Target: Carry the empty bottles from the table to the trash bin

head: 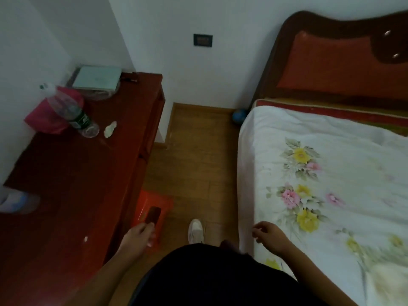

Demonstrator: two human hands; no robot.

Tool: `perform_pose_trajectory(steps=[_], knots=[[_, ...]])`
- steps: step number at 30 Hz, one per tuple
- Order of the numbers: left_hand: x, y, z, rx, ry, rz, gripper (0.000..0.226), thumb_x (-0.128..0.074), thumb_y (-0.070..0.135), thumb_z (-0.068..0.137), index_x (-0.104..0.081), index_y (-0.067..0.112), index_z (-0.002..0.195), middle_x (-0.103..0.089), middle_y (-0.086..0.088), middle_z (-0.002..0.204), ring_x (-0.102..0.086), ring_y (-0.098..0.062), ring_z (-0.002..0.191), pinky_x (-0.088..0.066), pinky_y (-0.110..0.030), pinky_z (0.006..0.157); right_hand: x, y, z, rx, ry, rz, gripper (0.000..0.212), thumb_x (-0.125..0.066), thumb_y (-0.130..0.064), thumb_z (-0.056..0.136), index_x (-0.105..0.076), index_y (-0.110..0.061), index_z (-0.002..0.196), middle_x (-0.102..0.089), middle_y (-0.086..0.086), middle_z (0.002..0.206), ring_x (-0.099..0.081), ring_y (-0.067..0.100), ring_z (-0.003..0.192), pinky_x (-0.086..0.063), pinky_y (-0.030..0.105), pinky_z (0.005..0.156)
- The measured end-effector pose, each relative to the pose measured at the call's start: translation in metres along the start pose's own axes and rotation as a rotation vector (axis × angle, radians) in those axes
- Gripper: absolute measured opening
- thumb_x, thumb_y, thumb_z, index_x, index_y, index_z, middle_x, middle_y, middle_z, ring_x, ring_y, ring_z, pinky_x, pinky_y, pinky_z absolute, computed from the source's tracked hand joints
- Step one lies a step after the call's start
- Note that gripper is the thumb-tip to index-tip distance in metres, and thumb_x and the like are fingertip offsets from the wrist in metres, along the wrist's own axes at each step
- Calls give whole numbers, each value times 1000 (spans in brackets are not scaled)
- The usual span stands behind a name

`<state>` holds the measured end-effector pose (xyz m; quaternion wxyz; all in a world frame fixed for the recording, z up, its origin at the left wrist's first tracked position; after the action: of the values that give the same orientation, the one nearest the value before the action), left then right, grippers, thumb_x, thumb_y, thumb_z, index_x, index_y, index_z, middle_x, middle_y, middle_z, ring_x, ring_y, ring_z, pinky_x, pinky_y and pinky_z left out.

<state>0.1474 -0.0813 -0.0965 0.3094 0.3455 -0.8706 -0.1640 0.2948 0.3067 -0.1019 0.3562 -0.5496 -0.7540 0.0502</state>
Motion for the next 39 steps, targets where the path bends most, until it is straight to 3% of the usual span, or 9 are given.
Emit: perform_pose_trajectory(steps=[6,12,17,21,25,30,35,39], knots=[[22,104,57,-127,28,1,29,-49,40,100,-71,23,90,-76,1,89,-73,-20,79,-49,-35,71,54,-15,41,-73,21,-1,9,-63,-26,90,-68,-20,85,-75,5,87,-72,21,81,-52,33,71],[31,144,78,-101,84,-61,32,-49,39,101,-69,20,87,-74,2,89,-71,-19,78,-51,-36,73,98,-83,110,6,-51,-85,11,-61,-20,92,-68,-12,93,-74,9,89,-70,20,75,-48,24,62],[38,130,69,67,257,-221,33,-49,42,101,-69,22,84,-74,-3,81,-71,-24,76,-52,-38,68,109,-172,176,181,-211,-234,12,-61,-27,91,-69,-21,84,-72,3,87,-68,18,78,-56,42,80],[35,115,46,180,403,-379,33,-50,43,100,-70,20,86,-75,-3,85,-73,-24,79,-57,-45,78,95,-261,200,331,-371,-385,17,-57,-38,95,-63,-29,107,-66,-7,102,-65,9,94,-53,28,78],[28,108,15,238,569,-519,26,-49,37,102,-68,23,92,-76,0,90,-73,-18,80,-57,-38,75,63,-338,194,478,-508,-513,16,-54,-42,96,-58,-35,110,-61,-14,106,-59,3,96,-48,22,75],[27,90,-21,296,782,-681,24,-50,37,101,-68,24,91,-76,1,88,-74,-16,76,-57,-40,74,15,-404,175,703,-618,-655,27,-53,-45,95,-59,-33,118,-63,-12,111,-62,6,101,-55,32,88],[42,62,-41,337,959,-814,27,-52,39,101,-70,20,94,-77,-3,87,-74,-23,79,-56,-41,72,-27,-470,150,883,-600,-678,31,-57,-44,94,-59,-29,122,-62,-12,112,-59,2,97,-50,22,74],[76,41,-48,352,1061,-902,28,-55,40,99,-68,16,106,-74,-3,92,-73,-25,87,-55,-35,69,-56,-525,131,959,-576,-589,37,-62,-42,92,-58,-26,124,-63,-12,111,-60,2,96,-47,21,73]])
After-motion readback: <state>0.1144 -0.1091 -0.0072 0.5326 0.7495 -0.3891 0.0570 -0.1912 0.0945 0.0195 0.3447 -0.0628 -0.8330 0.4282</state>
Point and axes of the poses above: each hand's wrist, its own z-axis towards the middle knuckle, its own x-axis out of the back of the hand, y = z × x, the point moved 2 cm from there along z, towards the middle knuckle
